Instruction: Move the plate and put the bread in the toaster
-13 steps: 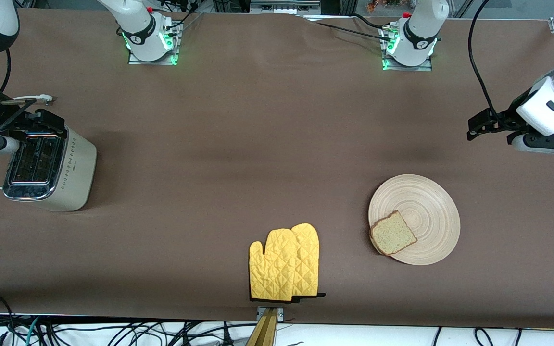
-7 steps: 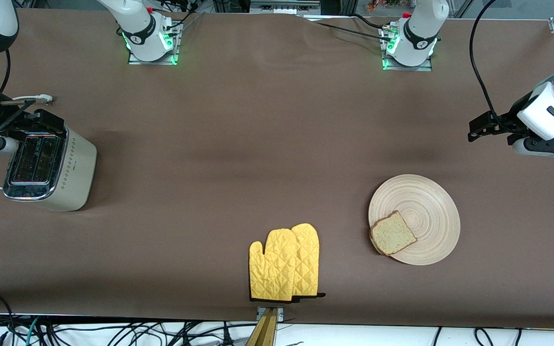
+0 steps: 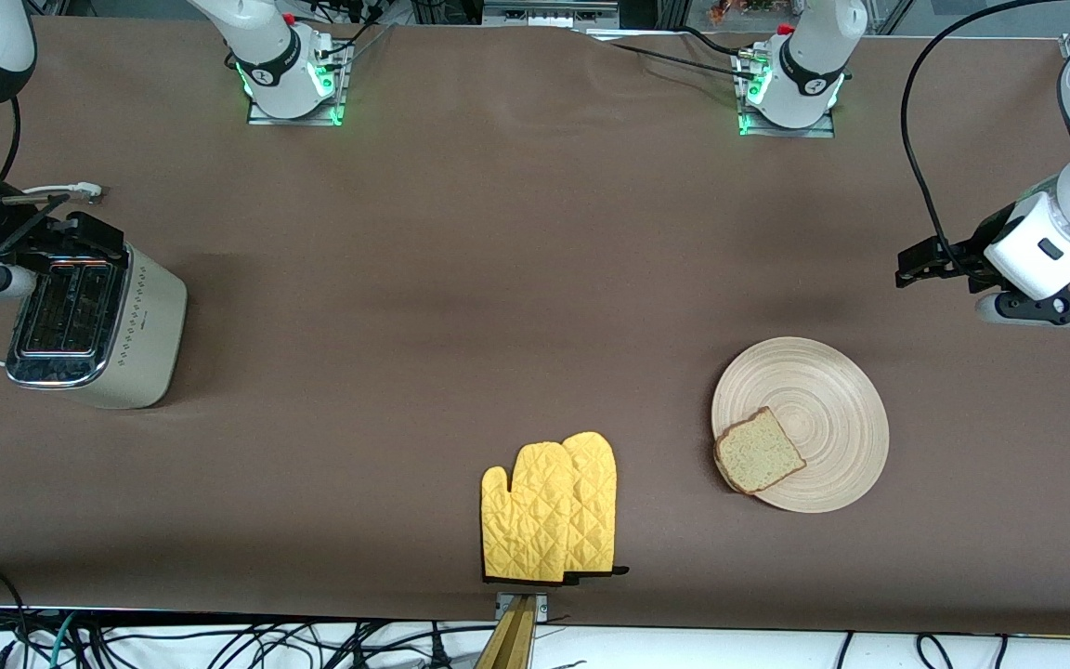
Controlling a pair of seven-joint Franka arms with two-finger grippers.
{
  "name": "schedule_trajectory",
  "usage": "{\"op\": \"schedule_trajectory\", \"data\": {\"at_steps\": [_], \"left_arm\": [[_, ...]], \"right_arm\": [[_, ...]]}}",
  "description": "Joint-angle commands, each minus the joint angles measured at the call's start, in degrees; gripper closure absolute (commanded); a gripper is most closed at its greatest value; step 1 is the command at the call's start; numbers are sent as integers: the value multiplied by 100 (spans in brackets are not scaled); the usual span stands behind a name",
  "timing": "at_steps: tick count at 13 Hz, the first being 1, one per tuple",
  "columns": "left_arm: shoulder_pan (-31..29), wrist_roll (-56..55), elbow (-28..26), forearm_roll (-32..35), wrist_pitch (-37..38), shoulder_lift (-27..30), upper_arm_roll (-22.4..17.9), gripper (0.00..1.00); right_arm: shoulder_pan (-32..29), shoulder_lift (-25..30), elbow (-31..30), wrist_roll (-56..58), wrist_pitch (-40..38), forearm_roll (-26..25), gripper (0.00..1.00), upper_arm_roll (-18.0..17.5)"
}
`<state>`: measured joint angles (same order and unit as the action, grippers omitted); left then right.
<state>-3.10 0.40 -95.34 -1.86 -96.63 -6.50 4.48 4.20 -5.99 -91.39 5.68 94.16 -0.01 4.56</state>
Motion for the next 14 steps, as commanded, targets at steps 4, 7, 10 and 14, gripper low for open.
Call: {"op": "schedule_trajectory", "data": {"at_steps": [4, 7, 10, 14], "left_arm": [[-111, 83, 183, -17, 74, -132, 27, 0], [-129, 92, 183, -17, 74, -150, 27, 0], [-628, 319, 200, -592, 66, -439, 35, 0], [-1771, 1679, 200, -2930, 74, -1229, 35, 0]], "right_arm": [[-16, -25, 104, 47, -82, -16, 0, 1], [-25, -69, 104, 91, -56, -16, 0, 1], [28, -139, 104, 82, -38, -86, 0, -8], [72, -253, 95, 82, -12, -78, 0, -17]]}}
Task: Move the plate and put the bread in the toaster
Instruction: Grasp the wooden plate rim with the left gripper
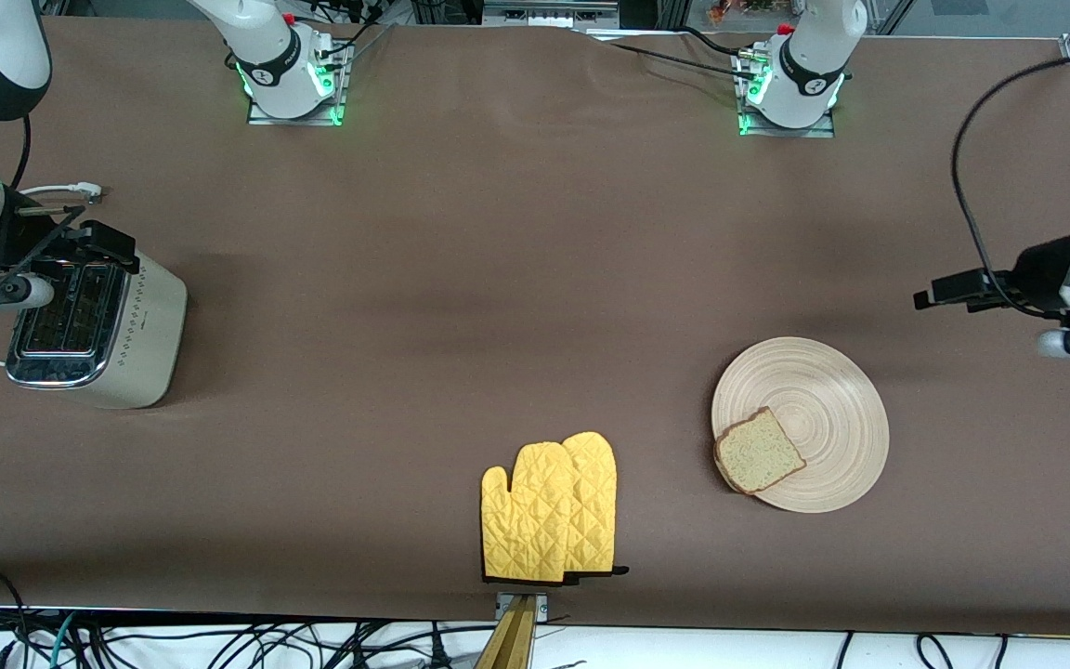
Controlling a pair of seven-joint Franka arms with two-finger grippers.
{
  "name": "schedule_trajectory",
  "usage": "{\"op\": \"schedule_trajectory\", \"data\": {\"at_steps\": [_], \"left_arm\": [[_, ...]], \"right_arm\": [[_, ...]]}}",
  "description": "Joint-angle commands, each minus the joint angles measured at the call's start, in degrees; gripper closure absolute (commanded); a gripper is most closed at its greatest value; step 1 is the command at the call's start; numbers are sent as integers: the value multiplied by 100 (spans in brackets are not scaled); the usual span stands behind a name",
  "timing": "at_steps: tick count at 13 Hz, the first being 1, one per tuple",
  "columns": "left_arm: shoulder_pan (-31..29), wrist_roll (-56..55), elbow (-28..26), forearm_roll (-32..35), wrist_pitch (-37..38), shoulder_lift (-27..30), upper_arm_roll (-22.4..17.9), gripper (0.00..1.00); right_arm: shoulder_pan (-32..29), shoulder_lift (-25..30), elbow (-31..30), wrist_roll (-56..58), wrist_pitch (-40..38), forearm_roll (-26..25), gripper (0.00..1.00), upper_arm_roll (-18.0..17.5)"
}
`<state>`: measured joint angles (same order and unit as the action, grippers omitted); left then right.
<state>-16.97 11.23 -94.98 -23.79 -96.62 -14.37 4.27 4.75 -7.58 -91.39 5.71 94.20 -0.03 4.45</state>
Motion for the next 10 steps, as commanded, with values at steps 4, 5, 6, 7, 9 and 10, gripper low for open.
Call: {"op": "schedule_trajectory", "data": {"at_steps": [4, 5, 6, 7, 9, 10], "left_arm": [[-869, 2512, 164, -1739, 29, -1573, 57, 0], [-896, 2821, 268, -2039, -75, -1960, 57, 0], [-887, 3041, 583, -2059, -216, -2329, 48, 0], [-1000, 3165, 821, -2059, -243, -2638, 39, 0], [-1229, 3324, 1060, -2077, -322, -3096, 39, 0], [-1291, 3351, 1060, -2120, -583, -3289, 48, 0]], "right_arm": [[0, -253, 95, 27, -7, -58, 0, -5], [9, -253, 95, 9, -7, -58, 0, -5], [9, -262, 104, 0, -7, -50, 0, -5], [18, -279, 104, -35, -7, -41, 0, -5], [26, -297, 95, -132, -7, -41, 0, -5], [70, -323, 86, -141, -7, -6, 0, -5]]}}
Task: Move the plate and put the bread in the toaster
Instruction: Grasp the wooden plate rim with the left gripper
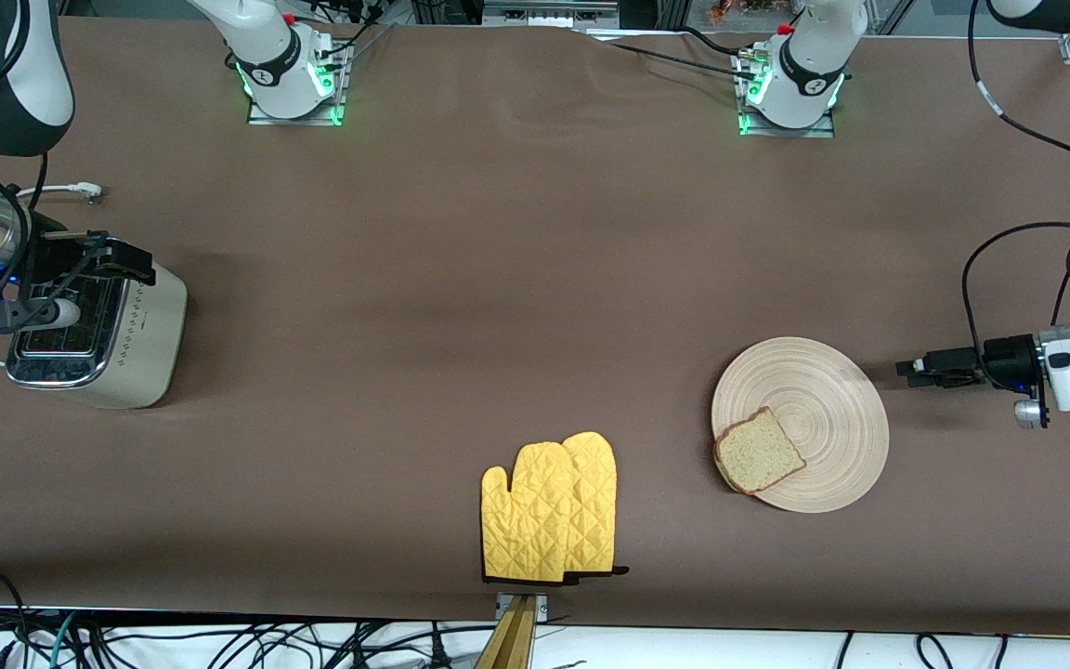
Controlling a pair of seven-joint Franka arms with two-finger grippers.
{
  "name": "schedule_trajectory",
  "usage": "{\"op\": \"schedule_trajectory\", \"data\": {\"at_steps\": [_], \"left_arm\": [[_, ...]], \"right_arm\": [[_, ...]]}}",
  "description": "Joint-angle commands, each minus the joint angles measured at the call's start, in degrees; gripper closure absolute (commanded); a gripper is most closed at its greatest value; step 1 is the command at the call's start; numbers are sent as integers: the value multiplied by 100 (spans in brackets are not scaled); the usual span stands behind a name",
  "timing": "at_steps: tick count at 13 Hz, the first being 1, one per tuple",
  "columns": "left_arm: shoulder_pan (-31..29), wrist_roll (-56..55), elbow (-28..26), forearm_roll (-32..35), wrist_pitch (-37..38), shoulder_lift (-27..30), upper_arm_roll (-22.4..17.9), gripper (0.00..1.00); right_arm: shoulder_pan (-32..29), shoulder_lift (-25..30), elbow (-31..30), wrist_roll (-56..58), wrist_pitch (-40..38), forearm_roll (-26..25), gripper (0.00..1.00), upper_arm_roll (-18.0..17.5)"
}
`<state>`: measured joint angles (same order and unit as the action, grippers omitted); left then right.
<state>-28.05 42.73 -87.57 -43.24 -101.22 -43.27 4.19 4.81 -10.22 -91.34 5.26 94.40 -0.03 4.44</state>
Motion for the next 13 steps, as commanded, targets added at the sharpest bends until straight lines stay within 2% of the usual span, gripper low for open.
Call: {"op": "schedule_trajectory", "data": {"at_steps": [1, 3, 4, 6, 7, 8, 10, 13], "left_arm": [[-166, 235, 311, -281, -282, -558, 73, 0], [-9, 227, 311, -894, -363, -953, 82, 0], [70, 201, 311, -1141, -363, -1068, 82, 6], [150, 113, 311, -1213, -363, -1069, 82, 17], [202, 78, 311, -1214, -363, -1078, 82, 41], [194, 164, 311, -1196, -320, -1069, 82, 78], [203, 165, 311, -1135, -302, -1043, 82, 100], [229, 95, 329, -942, -302, -964, 82, 100]], "right_arm": [[116, -111, 90, -104, 17, 11, 0, -5], [370, -182, 90, -279, 149, 12, 0, -5], [511, -217, 90, -428, 158, -6, 0, -5], [661, -305, 90, -605, 272, 3, 0, -5], [679, -366, 98, -614, 316, 20, 0, -5], [757, -410, 90, -614, 438, 20, 0, -5], [854, -472, 98, -614, 527, 20, 0, -5], [872, -577, 98, -614, 606, 352, 0, -5]]}}
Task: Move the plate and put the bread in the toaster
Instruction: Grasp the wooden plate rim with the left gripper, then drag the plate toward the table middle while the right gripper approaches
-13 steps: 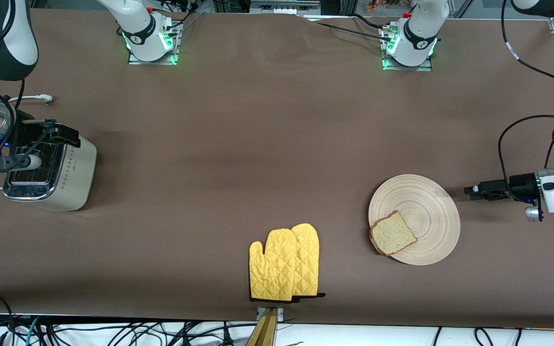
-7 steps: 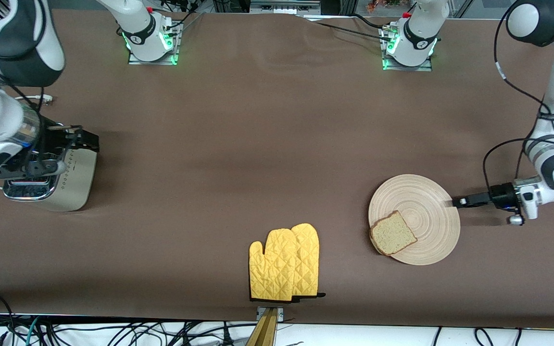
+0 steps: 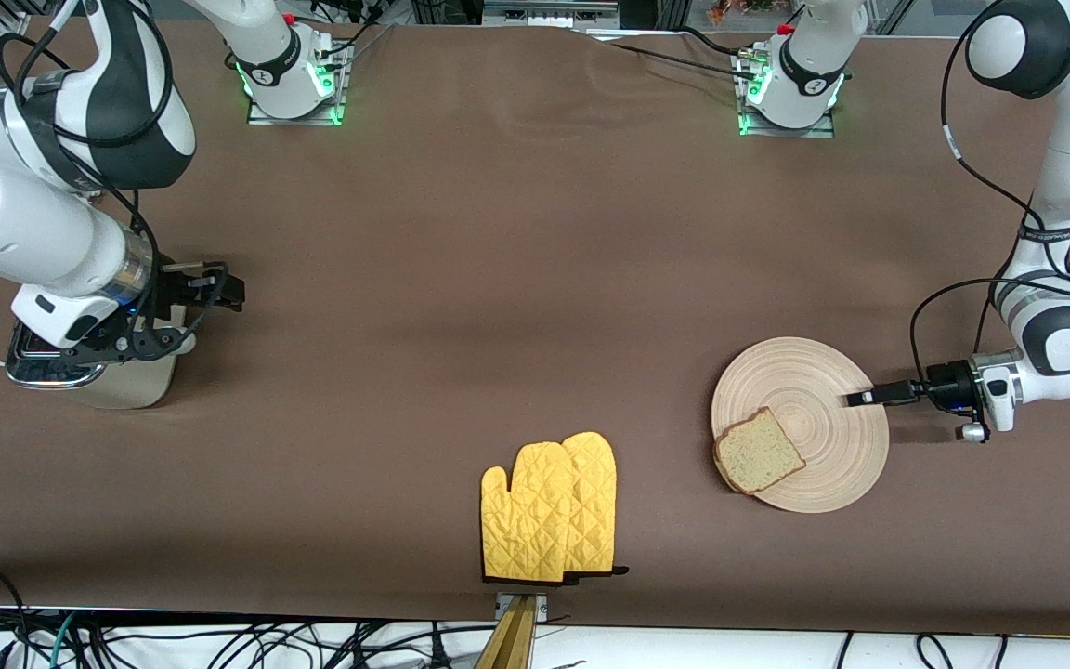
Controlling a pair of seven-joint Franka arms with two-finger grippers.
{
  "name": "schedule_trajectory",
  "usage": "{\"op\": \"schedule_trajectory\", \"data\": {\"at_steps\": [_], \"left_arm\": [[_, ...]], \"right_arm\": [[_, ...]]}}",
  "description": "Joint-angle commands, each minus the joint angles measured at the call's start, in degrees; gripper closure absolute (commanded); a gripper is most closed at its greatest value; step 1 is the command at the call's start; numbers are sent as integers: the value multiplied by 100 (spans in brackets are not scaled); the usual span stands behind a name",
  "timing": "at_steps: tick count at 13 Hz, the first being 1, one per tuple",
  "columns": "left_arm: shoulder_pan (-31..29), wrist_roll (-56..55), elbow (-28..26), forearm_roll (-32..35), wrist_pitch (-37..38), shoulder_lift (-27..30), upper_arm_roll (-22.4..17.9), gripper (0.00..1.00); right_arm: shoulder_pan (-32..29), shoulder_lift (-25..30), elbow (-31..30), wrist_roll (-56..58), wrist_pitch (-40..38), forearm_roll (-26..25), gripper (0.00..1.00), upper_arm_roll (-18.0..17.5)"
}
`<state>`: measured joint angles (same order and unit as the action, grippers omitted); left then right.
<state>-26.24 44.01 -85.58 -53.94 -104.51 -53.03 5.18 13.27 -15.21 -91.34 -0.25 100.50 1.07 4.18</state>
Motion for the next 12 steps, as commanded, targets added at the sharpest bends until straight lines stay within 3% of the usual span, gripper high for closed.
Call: {"op": "schedule_trajectory", "data": {"at_steps": [1, 5, 9, 12], "left_arm": [[49, -33, 164, 190, 44, 64, 9, 100], [495, -252, 718, 270, 861, 65, 115, 100], [1320, -218, 657, 261, 1248, 3, 396, 100], [2156, -200, 604, 191, 1407, -40, 396, 100]], "right_arm": [[26, -105, 98, -63, -4, 375, 0, 21], [0, -202, 98, -63, 233, 499, 0, 30], [0, -263, 90, -63, 242, 552, 0, 30], [-9, -465, 90, -63, 294, 1245, 0, 30]]}}
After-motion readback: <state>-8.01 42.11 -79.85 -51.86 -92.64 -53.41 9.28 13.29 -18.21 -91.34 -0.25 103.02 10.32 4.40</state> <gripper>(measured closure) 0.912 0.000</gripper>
